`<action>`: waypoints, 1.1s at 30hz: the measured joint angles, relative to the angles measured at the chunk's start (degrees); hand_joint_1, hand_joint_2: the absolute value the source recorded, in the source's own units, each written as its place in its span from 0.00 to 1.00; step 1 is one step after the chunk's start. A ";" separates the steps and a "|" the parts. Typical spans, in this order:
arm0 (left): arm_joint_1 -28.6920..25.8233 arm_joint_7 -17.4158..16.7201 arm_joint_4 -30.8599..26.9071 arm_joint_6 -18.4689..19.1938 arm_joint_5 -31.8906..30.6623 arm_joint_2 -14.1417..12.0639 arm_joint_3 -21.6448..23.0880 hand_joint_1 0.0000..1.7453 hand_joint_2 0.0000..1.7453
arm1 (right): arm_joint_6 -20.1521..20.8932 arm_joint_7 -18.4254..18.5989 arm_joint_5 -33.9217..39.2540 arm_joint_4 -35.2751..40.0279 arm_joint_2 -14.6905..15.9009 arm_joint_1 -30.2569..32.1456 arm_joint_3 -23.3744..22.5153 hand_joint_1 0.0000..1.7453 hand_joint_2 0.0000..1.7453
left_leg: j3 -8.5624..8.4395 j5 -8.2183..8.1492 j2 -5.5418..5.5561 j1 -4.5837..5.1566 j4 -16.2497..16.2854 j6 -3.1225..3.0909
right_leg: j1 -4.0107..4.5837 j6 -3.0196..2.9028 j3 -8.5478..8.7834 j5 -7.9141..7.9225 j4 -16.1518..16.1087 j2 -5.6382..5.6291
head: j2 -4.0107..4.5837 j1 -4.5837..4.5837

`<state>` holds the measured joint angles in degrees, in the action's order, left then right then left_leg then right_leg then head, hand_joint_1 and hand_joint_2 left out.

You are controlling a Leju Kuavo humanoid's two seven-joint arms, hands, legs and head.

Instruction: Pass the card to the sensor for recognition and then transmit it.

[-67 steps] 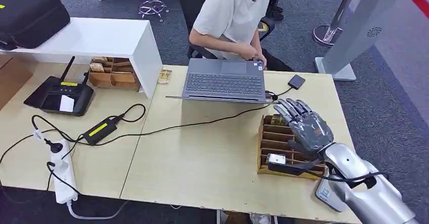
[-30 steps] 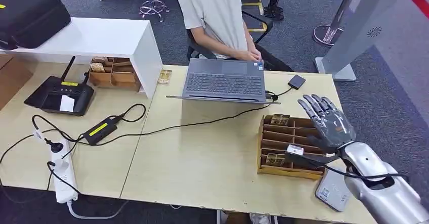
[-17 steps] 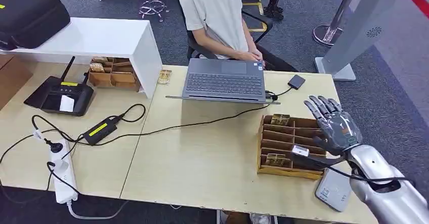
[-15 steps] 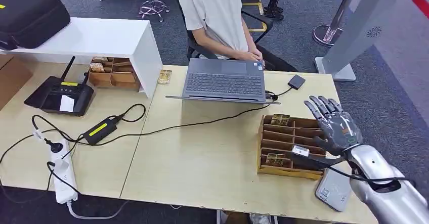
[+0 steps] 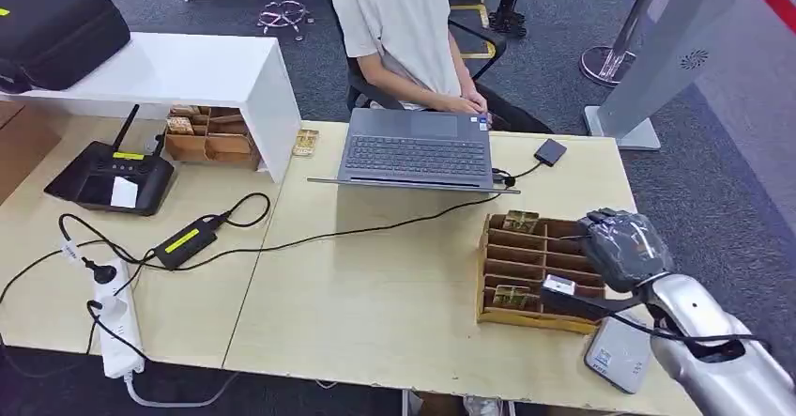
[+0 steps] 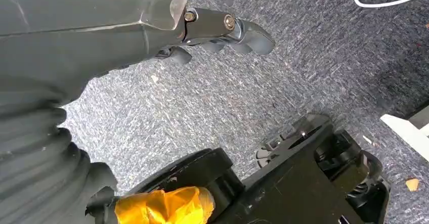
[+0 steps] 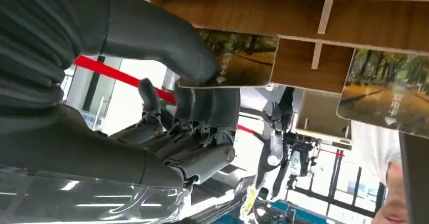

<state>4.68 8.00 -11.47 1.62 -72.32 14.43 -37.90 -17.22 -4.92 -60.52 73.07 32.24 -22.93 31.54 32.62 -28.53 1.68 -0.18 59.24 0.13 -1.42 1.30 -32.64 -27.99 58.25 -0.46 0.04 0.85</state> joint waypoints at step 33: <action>0.67 -0.87 0.00 -4.76 -4.46 -0.50 2.31 0.00 1.00 | -9.75 -3.32 -3.17 2.93 -3.49 -8.96 -1.60 1.00 1.00 | -0.04 0.08 -0.04 0.00 0.00 0.10 | 0.03 -0.04 0.01 0.03 0.08 -0.08 | 0.00 0.00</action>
<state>5.35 7.13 -11.47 -3.15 -76.78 13.92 -35.59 -26.97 -8.24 -63.69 76.00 28.74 -31.89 29.94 32.58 -28.45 1.63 -0.18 59.24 0.23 -1.39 1.26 -32.63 -27.95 58.33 -0.54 0.04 0.85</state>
